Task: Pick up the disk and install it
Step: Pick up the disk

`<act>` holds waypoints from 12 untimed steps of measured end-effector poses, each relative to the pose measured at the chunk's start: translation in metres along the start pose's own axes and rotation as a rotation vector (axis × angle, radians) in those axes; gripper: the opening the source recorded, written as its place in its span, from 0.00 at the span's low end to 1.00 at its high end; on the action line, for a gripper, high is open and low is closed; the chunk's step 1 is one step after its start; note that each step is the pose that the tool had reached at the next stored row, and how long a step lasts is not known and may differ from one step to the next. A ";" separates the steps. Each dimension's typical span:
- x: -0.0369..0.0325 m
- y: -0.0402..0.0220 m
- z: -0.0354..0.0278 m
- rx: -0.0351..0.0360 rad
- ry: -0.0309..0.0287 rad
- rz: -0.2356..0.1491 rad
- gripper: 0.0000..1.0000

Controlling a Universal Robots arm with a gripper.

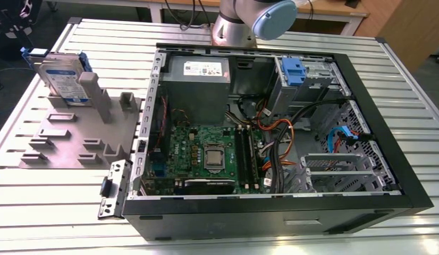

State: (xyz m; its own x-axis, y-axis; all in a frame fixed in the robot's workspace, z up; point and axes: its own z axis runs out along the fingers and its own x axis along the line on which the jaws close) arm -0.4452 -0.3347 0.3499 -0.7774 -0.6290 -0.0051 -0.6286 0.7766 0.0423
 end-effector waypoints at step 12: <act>0.0000 0.0000 0.0001 -0.0005 0.0038 -0.091 0.11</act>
State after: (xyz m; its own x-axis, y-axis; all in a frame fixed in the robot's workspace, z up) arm -0.4452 -0.3346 0.3498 -0.7171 -0.6970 -0.0051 -0.6965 0.7163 0.0423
